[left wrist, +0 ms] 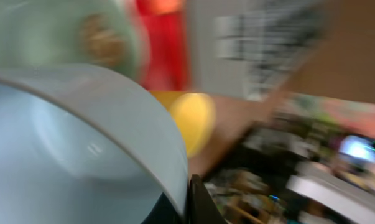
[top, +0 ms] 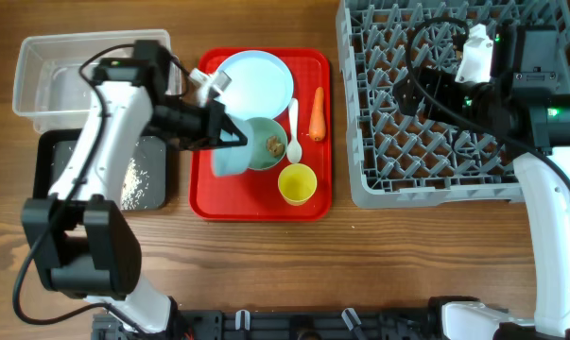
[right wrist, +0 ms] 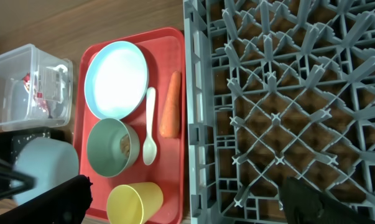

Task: Sort waste into correct bins and load items into the dishwasher rack
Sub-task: 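Return the light-blue bowl to the red tray and release it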

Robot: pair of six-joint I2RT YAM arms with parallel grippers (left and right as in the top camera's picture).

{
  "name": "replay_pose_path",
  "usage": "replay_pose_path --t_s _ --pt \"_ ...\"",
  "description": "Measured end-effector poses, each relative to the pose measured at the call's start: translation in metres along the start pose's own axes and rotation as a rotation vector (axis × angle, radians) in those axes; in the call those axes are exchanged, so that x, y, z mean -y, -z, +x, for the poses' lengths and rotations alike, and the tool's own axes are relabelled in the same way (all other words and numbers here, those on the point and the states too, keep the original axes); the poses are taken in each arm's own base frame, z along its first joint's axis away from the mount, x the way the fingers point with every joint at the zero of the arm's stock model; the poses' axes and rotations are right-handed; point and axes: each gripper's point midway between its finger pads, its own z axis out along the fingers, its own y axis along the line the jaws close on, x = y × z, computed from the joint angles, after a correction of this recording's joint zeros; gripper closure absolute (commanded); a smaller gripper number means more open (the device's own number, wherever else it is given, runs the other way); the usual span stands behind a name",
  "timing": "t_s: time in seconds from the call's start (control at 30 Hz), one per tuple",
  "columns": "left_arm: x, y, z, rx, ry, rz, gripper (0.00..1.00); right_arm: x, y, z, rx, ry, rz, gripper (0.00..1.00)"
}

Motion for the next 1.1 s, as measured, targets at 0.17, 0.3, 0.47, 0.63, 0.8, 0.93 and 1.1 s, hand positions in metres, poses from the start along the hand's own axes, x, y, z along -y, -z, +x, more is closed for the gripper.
replay_pose_path --t_s 0.17,0.3,0.47,0.63,0.8,0.93,1.1 --pt "-0.008 -0.001 0.019 0.002 0.042 -0.385 0.96 0.000 0.000 0.001 -0.005 -0.002 0.001 0.00" --pt "0.000 -0.013 0.035 -0.001 0.012 -0.579 0.96 0.000 0.000 0.001 -0.005 -0.002 0.001 0.00" --pt "-0.016 -0.036 0.051 -0.020 0.036 -0.681 0.96 0.000 0.000 0.002 -0.007 -0.002 0.002 0.00" --pt "-0.042 -0.058 0.052 0.013 0.053 -0.711 0.96 0.000 0.000 0.000 -0.001 0.000 0.000 0.00" --pt "-0.051 -0.069 0.049 0.045 0.065 -0.701 0.96 0.000 0.000 -0.001 0.002 0.001 -0.001 0.00" --pt "-0.052 -0.069 0.051 0.042 0.077 -0.703 0.95 0.000 0.000 0.000 0.002 0.001 0.000 0.00" --pt "-0.053 -0.069 0.054 0.034 0.089 -0.708 0.85 0.000 0.000 -0.001 0.002 0.001 -0.001 0.00"
